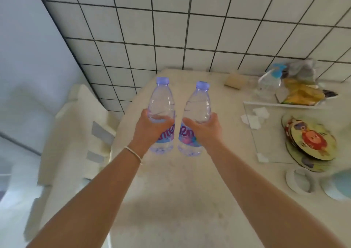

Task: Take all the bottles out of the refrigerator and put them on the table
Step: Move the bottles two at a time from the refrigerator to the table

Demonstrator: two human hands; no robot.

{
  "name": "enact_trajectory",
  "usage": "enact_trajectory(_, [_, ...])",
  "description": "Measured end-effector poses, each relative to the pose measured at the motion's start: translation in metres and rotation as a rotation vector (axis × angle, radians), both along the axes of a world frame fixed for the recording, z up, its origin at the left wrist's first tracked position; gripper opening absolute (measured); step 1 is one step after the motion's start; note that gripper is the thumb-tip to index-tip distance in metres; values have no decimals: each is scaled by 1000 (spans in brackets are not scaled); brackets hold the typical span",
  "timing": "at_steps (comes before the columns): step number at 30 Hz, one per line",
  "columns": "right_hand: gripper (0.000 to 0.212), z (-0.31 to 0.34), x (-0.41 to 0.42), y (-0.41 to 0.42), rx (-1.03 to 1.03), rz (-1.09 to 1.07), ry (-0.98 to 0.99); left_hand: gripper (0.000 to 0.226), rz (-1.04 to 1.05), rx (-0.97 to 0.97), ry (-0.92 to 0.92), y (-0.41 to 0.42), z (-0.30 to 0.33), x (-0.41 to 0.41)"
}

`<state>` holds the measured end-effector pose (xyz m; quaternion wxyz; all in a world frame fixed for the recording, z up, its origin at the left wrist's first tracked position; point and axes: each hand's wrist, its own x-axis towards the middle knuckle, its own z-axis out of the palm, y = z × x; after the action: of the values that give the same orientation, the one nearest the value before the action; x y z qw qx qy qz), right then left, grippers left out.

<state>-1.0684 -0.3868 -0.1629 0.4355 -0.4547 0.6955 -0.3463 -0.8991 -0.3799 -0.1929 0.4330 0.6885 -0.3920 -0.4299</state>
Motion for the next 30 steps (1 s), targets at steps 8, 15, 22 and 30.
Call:
enact_trajectory(8, [58,-28,36,-114,1,130,110,58,86,-34,-66,-110,-33,24])
enact_trajectory(15, [62,-59,59,-177,-44,151,113,79,127,-74,-158,-164,-62,34])
enact_trajectory(22, [67,-81,67,-191,-74,122,84,78,128,-71,-178,-193,-90,52])
enact_trajectory(30, [84,-83,70,-189,-67,172,113,82,76,-101,-97,-189,-89,51])
